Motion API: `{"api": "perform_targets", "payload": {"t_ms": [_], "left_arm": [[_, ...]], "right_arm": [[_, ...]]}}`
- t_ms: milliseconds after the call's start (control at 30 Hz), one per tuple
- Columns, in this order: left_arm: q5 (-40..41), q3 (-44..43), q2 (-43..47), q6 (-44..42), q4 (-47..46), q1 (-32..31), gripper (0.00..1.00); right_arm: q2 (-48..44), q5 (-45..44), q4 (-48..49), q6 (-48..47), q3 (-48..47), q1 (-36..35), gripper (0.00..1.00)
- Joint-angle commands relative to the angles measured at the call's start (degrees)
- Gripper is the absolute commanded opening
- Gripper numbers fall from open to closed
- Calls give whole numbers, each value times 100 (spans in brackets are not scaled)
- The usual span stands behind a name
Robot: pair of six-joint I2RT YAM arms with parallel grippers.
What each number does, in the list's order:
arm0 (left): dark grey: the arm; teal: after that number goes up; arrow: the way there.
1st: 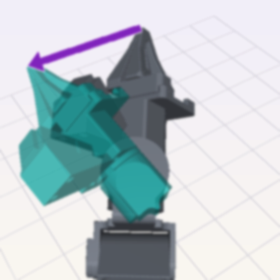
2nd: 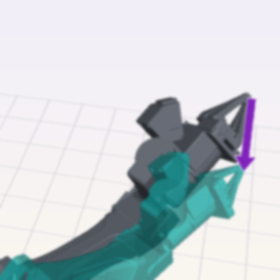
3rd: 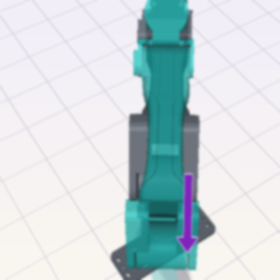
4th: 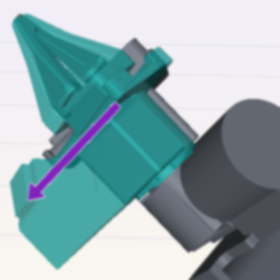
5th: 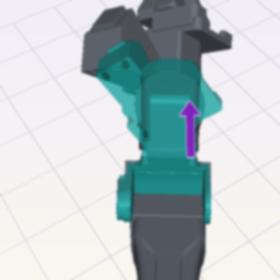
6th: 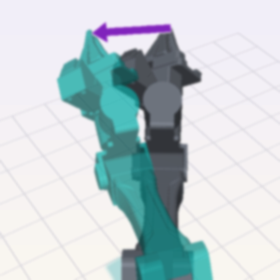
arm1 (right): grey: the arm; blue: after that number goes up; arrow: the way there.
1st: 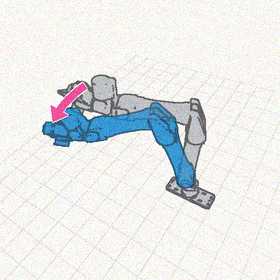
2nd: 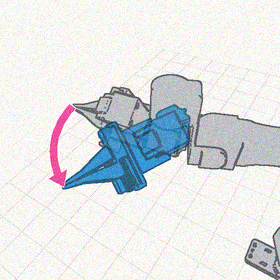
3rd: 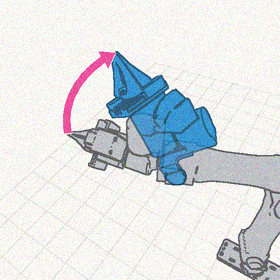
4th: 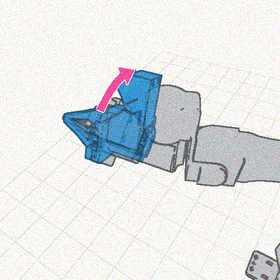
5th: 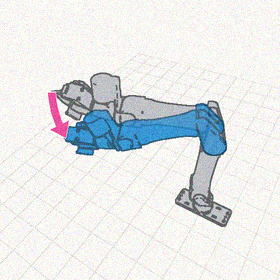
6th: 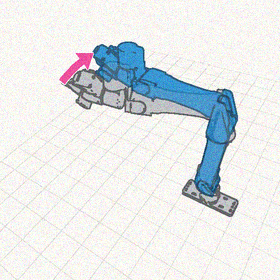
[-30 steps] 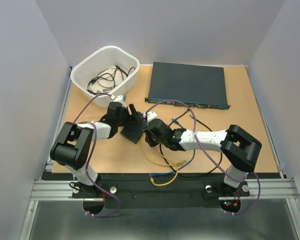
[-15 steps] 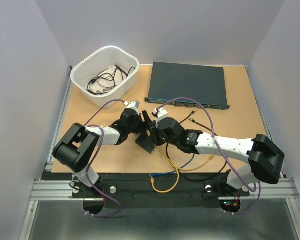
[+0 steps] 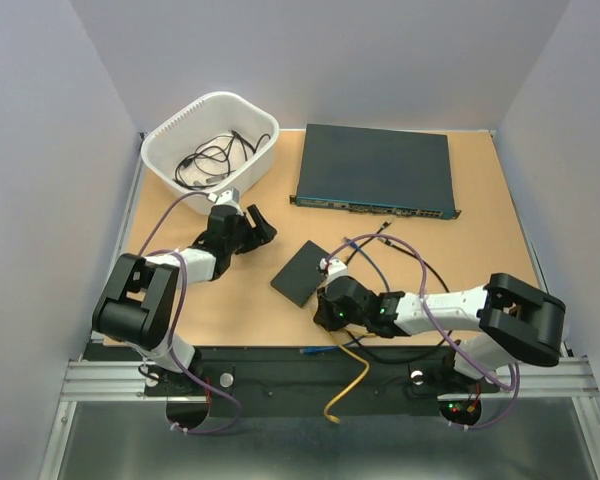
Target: Insert the plug into the switch port
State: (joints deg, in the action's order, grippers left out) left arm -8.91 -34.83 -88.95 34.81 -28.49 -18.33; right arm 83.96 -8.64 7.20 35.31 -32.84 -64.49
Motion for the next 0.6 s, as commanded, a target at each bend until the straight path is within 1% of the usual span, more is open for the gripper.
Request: {"api": "perform_targets", "payload": {"t_ms": [0,100,167,200,233,333,433,567], "left_arm": [[-128,90,255,-194,1,-13,79],[-138,134,325,-220,1,-13,79],[-120,187,421,-255,10,-13,79],[-94,204,457,-255,19,-13,79],[-85,213,475,-281,19,-13,79],[-155,231,422,-325,10,-13,79],[-330,248,334,-343,-104,-65,79],[-200,231,89,-448,-218,-364,79]], "right_arm": [[-161,-374,493,300,129,7,0],[-100,-664,449,380,216,50,0],[-82,-717,327,485,260,269,1],[-99,-718,282,529,295,270,1],[-126,-683,256,582,331,505,1],[-231,-524,229,513,366,832,0],[-118,-454,159,311,103,850,1],[330,-112,159,170,-257,850,1]]}}
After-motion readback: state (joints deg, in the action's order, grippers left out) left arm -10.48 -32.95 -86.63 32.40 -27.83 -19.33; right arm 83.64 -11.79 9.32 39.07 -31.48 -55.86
